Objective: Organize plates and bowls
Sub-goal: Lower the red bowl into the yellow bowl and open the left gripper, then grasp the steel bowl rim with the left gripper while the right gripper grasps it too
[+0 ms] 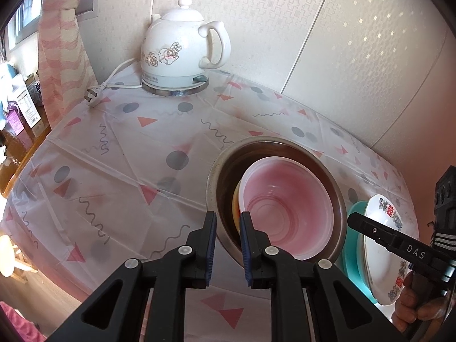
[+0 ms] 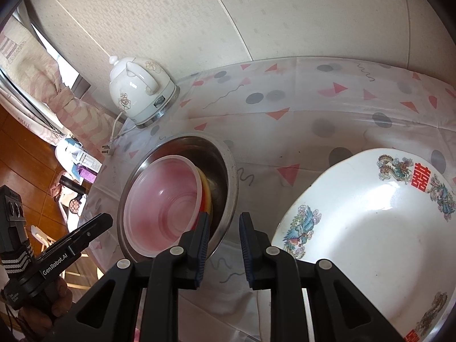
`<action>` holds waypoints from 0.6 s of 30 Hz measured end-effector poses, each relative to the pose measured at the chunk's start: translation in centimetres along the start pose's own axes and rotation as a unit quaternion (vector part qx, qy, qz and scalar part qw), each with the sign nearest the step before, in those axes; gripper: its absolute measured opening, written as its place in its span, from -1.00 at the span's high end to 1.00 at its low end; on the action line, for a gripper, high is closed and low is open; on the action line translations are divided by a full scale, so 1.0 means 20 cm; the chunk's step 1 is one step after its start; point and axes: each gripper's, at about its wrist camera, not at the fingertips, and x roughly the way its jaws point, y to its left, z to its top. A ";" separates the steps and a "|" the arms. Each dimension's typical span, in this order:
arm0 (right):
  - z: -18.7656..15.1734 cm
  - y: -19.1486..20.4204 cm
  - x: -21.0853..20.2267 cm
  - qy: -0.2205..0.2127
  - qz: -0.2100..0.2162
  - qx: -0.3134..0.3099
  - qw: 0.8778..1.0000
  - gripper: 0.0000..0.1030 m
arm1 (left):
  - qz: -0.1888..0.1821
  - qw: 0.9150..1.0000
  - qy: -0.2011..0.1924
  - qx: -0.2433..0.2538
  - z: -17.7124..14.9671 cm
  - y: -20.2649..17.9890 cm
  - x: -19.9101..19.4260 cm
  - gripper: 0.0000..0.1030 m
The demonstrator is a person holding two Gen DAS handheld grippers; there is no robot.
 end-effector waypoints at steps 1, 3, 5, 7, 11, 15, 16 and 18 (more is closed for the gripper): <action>0.00 0.00 0.00 0.001 -0.001 0.000 1.000 0.55 | -0.002 1.000 -0.001 -0.006 0.00 0.02 0.00 0.65; 0.00 0.00 0.01 0.003 -0.003 -0.002 1.000 0.54 | -0.005 1.000 -0.003 -0.019 0.02 0.06 -0.01 0.65; 0.00 0.00 0.01 0.005 -0.005 -0.003 1.000 0.54 | -0.002 0.999 -0.004 -0.032 0.03 0.10 -0.02 0.65; 0.00 0.00 0.02 0.007 -0.006 -0.004 1.000 0.53 | 0.000 0.999 -0.006 -0.042 0.04 0.15 -0.02 0.65; 0.00 0.00 0.04 0.012 -0.008 -0.005 1.000 0.53 | 0.000 0.998 0.002 -0.062 0.04 0.22 0.00 0.65; 0.00 0.02 0.06 0.016 -0.013 -0.017 1.000 0.53 | -0.023 0.998 0.000 -0.054 0.03 0.22 0.02 0.60; 0.00 0.02 0.07 0.016 -0.015 -0.021 1.000 0.53 | -0.033 0.998 -0.002 -0.048 0.03 0.21 0.02 0.53; 0.00 0.04 0.08 0.018 -0.021 -0.030 0.999 0.53 | -0.033 0.999 -0.009 -0.033 0.04 0.18 0.03 0.45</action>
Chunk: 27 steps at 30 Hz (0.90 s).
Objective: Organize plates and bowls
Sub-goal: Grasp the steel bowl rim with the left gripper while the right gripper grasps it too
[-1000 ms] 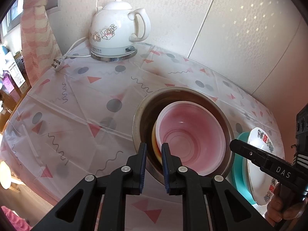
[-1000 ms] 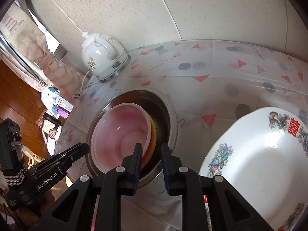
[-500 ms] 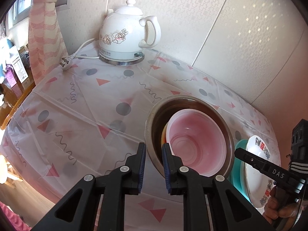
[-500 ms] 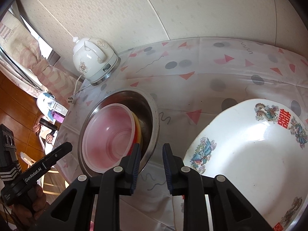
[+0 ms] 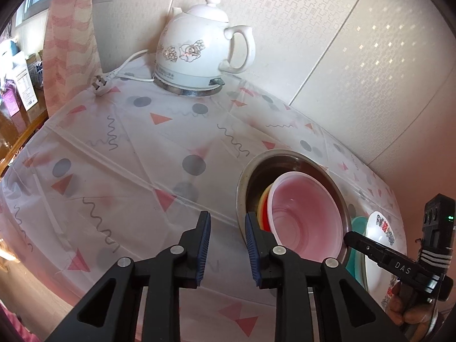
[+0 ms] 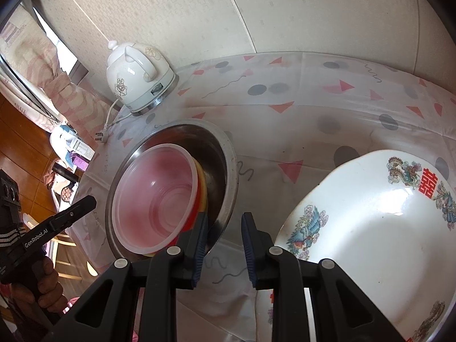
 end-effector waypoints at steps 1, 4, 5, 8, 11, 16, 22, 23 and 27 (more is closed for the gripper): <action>0.00 0.01 0.01 0.001 -0.004 -0.007 1.000 0.53 | 0.006 1.000 -0.001 0.010 0.00 -0.02 0.01 0.39; 0.01 0.03 0.02 0.004 -0.017 -0.022 1.000 0.53 | 0.008 1.000 -0.001 0.027 0.01 -0.04 0.04 0.39; 0.01 0.03 0.03 0.004 -0.020 -0.027 0.999 0.53 | 0.009 1.000 0.001 0.030 0.01 -0.04 0.05 0.39; 0.02 0.05 0.06 0.012 -0.022 -0.043 0.999 0.53 | 0.011 0.999 0.013 0.037 0.02 -0.04 0.10 0.40; 0.02 0.07 0.08 0.020 -0.021 -0.054 0.998 0.54 | -0.003 0.999 0.025 0.037 0.02 -0.04 0.13 0.52; 0.03 0.07 0.11 0.025 -0.019 -0.056 0.998 0.59 | -0.011 0.998 0.038 0.040 0.02 -0.07 0.19 0.64; 0.04 0.07 0.12 0.021 -0.029 -0.062 0.997 0.59 | -0.023 0.998 0.034 0.047 0.02 -0.07 0.20 0.72; 0.05 0.07 0.12 0.020 -0.030 -0.064 0.997 0.59 | -0.026 0.998 0.036 0.047 0.03 -0.06 0.20 0.72; 0.06 0.07 0.13 0.015 -0.028 -0.065 0.997 0.60 | -0.030 0.998 0.042 0.044 0.03 -0.06 0.21 0.72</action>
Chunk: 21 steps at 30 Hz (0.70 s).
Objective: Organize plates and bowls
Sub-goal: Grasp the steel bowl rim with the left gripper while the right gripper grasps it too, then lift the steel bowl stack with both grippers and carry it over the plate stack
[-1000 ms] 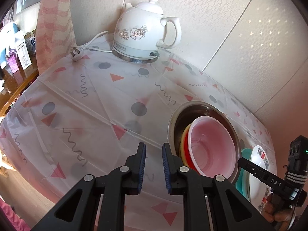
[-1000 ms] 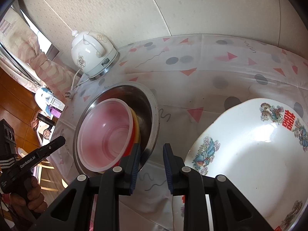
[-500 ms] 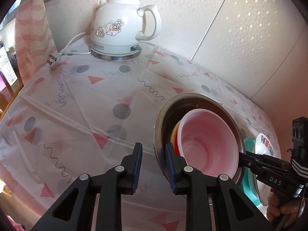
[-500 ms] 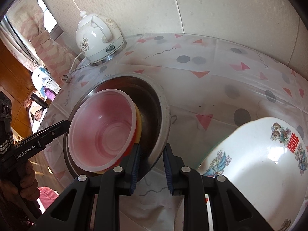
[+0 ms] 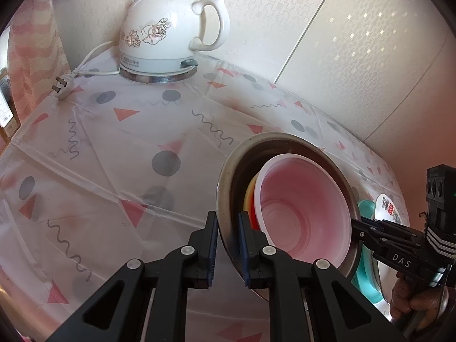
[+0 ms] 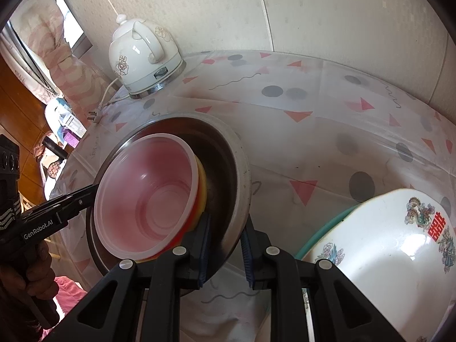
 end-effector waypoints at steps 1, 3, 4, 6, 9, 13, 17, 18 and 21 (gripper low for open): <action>0.00 0.00 0.00 -0.001 -0.002 -0.003 1.000 0.60 | 0.001 1.000 -0.001 0.003 0.00 -0.01 0.00 0.72; 0.01 -0.01 0.01 0.002 0.000 -0.002 1.000 0.60 | 0.003 1.000 -0.003 0.004 -0.01 -0.01 0.01 0.72; 0.01 -0.01 0.01 0.002 0.003 0.000 1.000 0.60 | 0.004 1.000 -0.004 0.005 -0.01 -0.01 0.00 0.73; 0.01 -0.01 0.01 0.003 0.004 0.000 1.000 0.64 | 0.004 1.000 -0.005 0.003 -0.02 -0.01 0.00 0.73; 0.00 -0.01 0.01 0.002 0.007 -0.001 1.000 0.64 | 0.005 1.000 -0.009 0.007 -0.04 -0.02 -0.01 0.73; -0.01 -0.01 0.00 0.001 0.009 -0.001 1.000 0.64 | -0.001 1.000 -0.017 0.004 -0.06 -0.01 -0.05 0.72; -0.02 -0.01 -0.02 -0.002 0.018 0.006 1.000 0.64 | 0.000 1.000 -0.024 0.004 -0.06 -0.02 -0.09 0.72; -0.02 -0.01 -0.02 -0.003 0.019 0.005 1.000 0.64 | 0.002 1.000 -0.026 0.005 -0.06 -0.02 -0.10 0.72; -0.02 0.00 -0.06 -0.014 0.023 0.008 1.000 0.64 | 0.006 0.999 -0.035 0.008 -0.06 -0.05 -0.14 0.72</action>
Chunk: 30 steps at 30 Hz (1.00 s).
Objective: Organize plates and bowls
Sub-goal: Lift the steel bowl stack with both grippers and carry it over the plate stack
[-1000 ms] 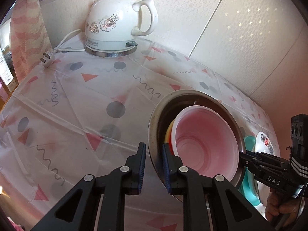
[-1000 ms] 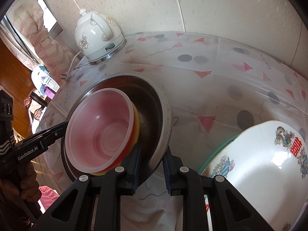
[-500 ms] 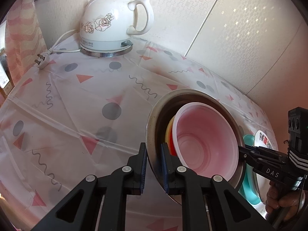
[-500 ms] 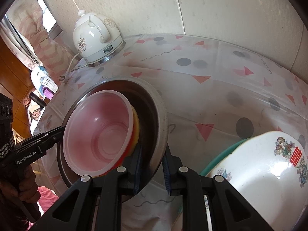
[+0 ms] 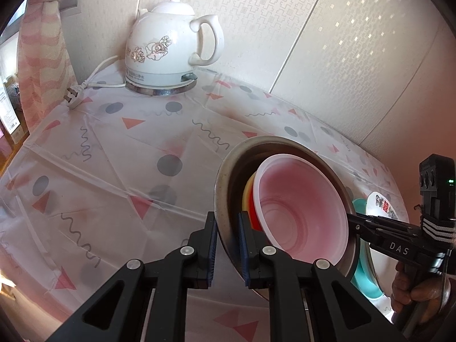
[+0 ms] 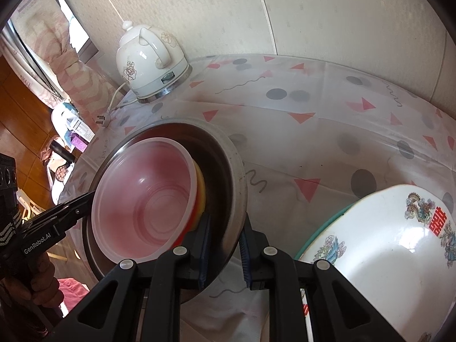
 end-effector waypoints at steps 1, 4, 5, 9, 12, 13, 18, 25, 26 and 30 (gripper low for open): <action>0.00 0.00 -0.02 -0.005 0.002 0.001 1.000 0.64 | 0.001 1.000 -0.003 0.001 0.00 -0.01 -0.01 0.72; 0.01 0.00 -0.06 -0.013 0.006 0.003 1.000 0.64 | 0.002 1.000 -0.012 0.007 0.01 -0.04 -0.05 0.72; 0.01 0.00 -0.07 -0.015 0.007 0.005 1.000 0.64 | 0.001 1.000 -0.015 0.009 0.02 -0.05 -0.07 0.72; 0.01 -0.03 -0.13 -0.026 0.009 0.014 1.000 0.64 | -0.004 0.999 -0.026 0.019 0.04 -0.10 -0.11 0.72; 0.00 -0.05 -0.18 -0.036 0.009 0.021 0.999 0.64 | -0.011 0.999 -0.032 0.028 0.06 -0.14 -0.13 0.72; 0.00 -0.06 -0.20 -0.039 0.010 0.023 0.999 0.64 | -0.014 0.999 -0.033 0.032 0.06 -0.16 -0.14 0.72; -0.03 -0.12 -0.29 -0.053 0.008 0.037 0.998 0.64 | -0.029 0.998 -0.036 0.051 0.08 -0.25 -0.15 0.71; -0.10 -0.23 -0.42 -0.070 -0.002 0.062 0.996 0.64 | -0.054 0.994 -0.032 0.085 0.06 -0.41 -0.14 0.71; -0.11 -0.25 -0.45 -0.072 -0.004 0.067 0.995 0.64 | -0.057 0.994 -0.031 0.090 0.06 -0.44 -0.14 0.70; -0.16 -0.31 -0.54 -0.084 -0.014 0.086 0.993 0.64 | -0.075 0.991 -0.027 0.109 0.06 -0.54 -0.13 0.70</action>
